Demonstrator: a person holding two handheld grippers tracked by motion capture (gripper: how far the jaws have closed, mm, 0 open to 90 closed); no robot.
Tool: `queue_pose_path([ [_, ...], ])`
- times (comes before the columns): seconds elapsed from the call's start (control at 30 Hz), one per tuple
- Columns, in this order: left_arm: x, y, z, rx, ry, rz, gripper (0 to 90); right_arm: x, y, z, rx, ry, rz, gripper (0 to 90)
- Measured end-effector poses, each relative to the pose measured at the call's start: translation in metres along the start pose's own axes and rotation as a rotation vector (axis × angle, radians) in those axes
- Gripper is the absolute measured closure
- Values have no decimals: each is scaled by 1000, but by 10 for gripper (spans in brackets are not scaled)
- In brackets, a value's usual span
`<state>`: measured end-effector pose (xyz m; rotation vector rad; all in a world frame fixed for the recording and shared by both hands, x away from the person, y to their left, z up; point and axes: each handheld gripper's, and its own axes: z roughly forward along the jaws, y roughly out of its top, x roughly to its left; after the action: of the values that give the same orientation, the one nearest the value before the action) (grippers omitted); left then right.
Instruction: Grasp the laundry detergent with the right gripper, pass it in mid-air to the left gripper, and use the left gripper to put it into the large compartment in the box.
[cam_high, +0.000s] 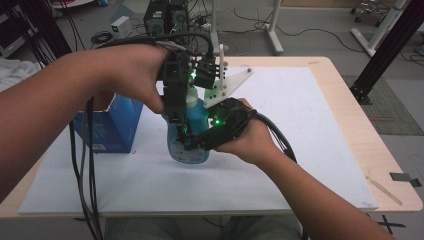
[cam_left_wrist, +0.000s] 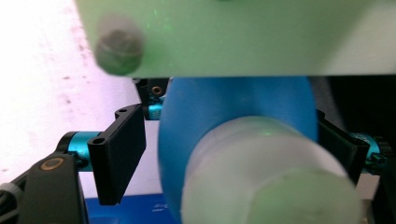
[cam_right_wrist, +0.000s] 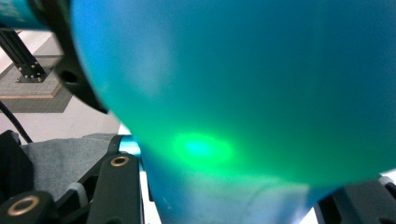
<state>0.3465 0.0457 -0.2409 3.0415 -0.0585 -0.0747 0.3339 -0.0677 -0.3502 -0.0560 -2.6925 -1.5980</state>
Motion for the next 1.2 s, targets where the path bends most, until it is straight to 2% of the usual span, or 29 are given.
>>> queue_pose_path([
  [0.27,-1,-1,1,0,3,-4,207,1,1,1,1,0,1,468],
  [0.8,-1,0,3,10,0,-12,289,0,2,2,1,0,1,468],
  [1.07,-2,0,3,24,-5,-2,318,0,2,2,-2,2,-1,468],
  [1.17,-3,0,4,17,-3,-16,324,1,2,2,-1,2,-1,468],
  [1.2,-2,0,4,25,-9,-5,328,1,2,2,0,-1,0,468],
])
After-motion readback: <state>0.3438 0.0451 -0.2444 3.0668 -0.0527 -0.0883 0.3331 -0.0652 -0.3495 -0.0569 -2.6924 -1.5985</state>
